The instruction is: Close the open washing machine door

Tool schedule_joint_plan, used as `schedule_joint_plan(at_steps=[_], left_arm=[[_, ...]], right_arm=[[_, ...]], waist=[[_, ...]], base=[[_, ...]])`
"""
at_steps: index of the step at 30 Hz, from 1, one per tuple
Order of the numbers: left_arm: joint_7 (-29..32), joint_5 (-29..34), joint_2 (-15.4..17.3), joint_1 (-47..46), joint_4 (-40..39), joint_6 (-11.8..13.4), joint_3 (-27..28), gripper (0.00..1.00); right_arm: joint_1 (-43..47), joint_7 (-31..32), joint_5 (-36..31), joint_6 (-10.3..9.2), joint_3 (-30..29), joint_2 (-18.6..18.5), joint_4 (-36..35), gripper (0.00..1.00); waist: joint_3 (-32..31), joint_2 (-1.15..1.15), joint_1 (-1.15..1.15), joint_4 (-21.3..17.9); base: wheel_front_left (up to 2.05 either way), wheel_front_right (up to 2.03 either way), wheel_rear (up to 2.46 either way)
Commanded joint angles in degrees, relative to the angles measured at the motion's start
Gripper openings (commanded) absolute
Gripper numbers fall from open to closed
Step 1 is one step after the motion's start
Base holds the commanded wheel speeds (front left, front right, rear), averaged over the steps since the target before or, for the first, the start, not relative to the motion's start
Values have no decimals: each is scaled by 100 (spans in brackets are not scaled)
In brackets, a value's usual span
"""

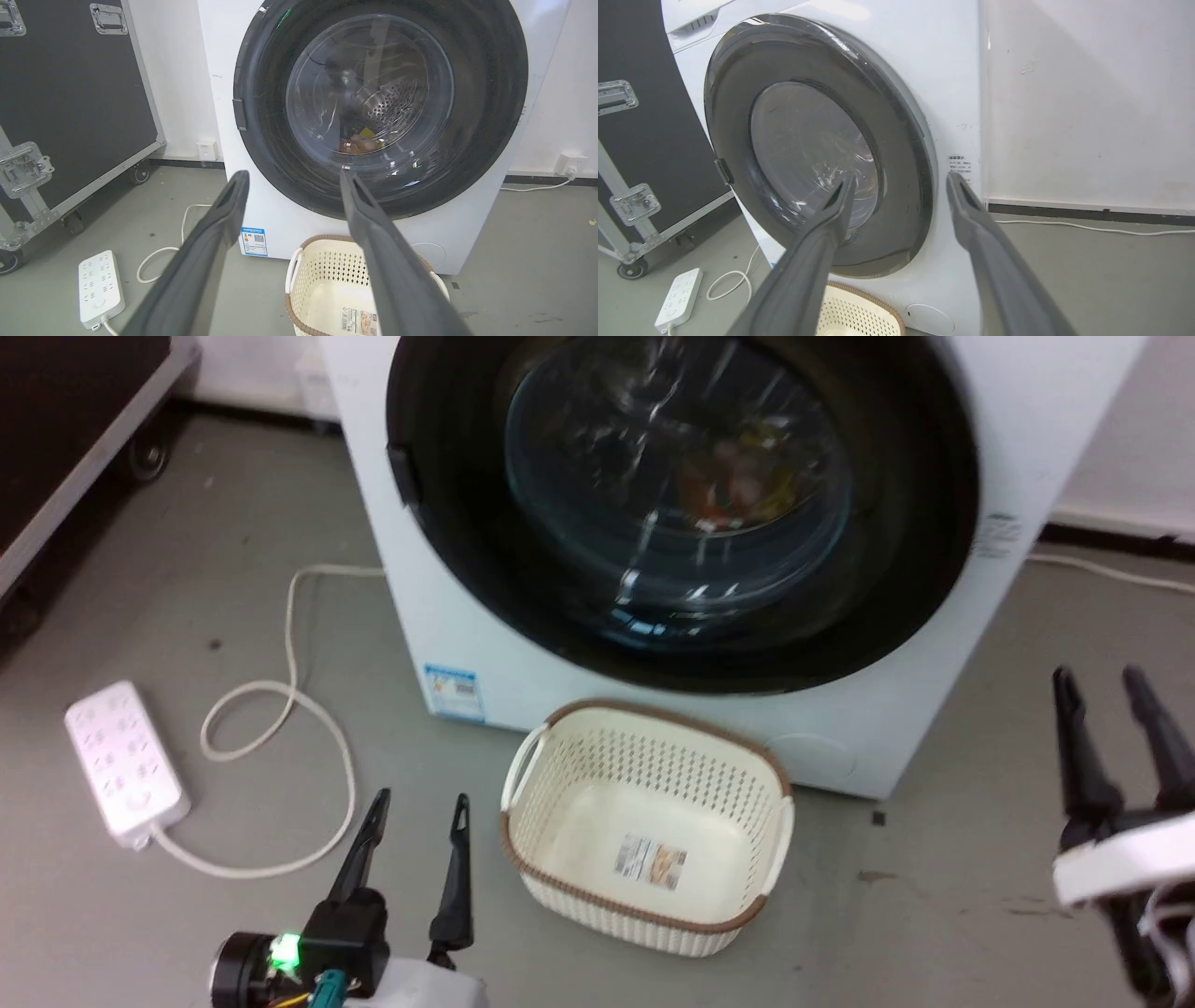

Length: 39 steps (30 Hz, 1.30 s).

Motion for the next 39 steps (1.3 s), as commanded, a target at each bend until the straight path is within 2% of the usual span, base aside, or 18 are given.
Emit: schedule_joint_plan(at_steps=[1,6,10,13,19,28,36,37,39], left_arm=[[-25,-52,39,98,7,-43,46,100],[-25,-76,86,204,70,-167,116,100],[-25,-62,78,224,177,-240,99,100],[-25,-54,55,218,227,-259,107,100],[-25,-155,4,223,372,-309,170,100],[151,-333,51,21,897,-516,127,100],[184,-400,128,-90,908,-495,181,100],[204,-354,100,-38,913,-508,178,0],[207,-349,90,-36,918,-509,182,0]], right_arm=[[269,-24,-176,-3,-130,222,-229,100],[1072,-25,-769,-3,-580,960,-915,100],[1565,-25,-1222,-3,-781,1358,-1231,100],[1851,-25,-1424,-3,-841,1523,-1367,100],[2144,-25,-1643,-3,-760,1632,-1378,100],[2289,51,-1887,-3,-688,1693,-1108,100],[2252,36,-1892,-3,-710,1715,-1071,100],[2214,59,-1862,0,-708,1682,-1082,0],[2209,61,-1862,0,-705,1681,-1084,0]], waist=[[-259,0,2,-251],[-342,0,2,-340],[-371,0,2,-372],[-398,0,2,-390],[-426,0,2,-409],[-455,0,2,-420],[-455,0,2,-436],[-455,0,2,-436],[-455,0,3,-437]], base=[[0,0,0],[0,0,0],[0,0,0],[0,0,0],[0,0,0],[0,0,0],[0,0,0],[0,0,0],[0,0,0]])
